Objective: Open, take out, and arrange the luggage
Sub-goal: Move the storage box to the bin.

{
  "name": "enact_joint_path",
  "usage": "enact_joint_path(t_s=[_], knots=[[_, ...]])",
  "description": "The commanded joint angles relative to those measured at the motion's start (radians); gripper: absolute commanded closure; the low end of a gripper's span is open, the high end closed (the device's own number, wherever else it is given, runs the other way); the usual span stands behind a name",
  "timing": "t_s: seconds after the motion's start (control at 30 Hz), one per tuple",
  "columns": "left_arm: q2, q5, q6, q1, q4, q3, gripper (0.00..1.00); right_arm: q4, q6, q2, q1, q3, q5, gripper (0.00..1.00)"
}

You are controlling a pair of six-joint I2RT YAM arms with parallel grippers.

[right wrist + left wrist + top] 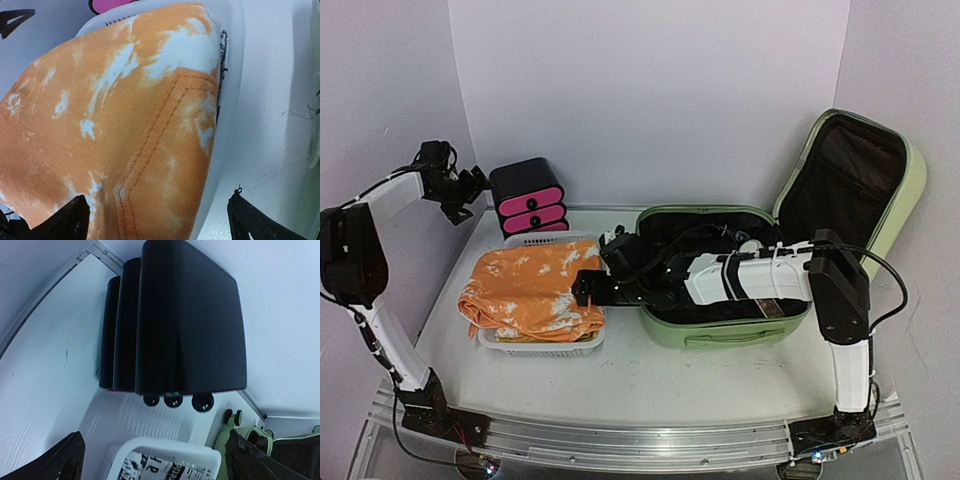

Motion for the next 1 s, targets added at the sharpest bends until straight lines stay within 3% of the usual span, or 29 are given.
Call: enact_joint_path(t_s=[0.0,0.23,0.47,0.67,0.83,0.97], knots=[[0.119,0.084,-0.061,0.014,0.209,0.109,0.01,0.049,-0.028,0.023,0.001,0.053,-0.011,0.07],[0.319,0.164,-0.121,0.05,0.318,0.225,0.01,0.085,-0.048,0.046,0.001,0.061,-0.047,0.08],[0.455,0.225,-0.1,0.061,0.326,0.345,0.03,0.094,-0.064,0.065,-0.002,0.07,-0.073,0.11],[0.526,0.307,-0.099,0.063,0.327,0.425,0.15,0.105,-0.095,0.102,-0.003,0.105,-0.14,0.29],[0.55,0.376,-0.096,0.058,0.333,0.446,0.24,0.117,-0.107,0.106,-0.002,0.097,-0.147,0.38],[0.561,0.47,-0.083,0.04,0.335,0.442,0.33,0.161,-0.138,0.116,-0.002,0.1,-0.257,0.45]])
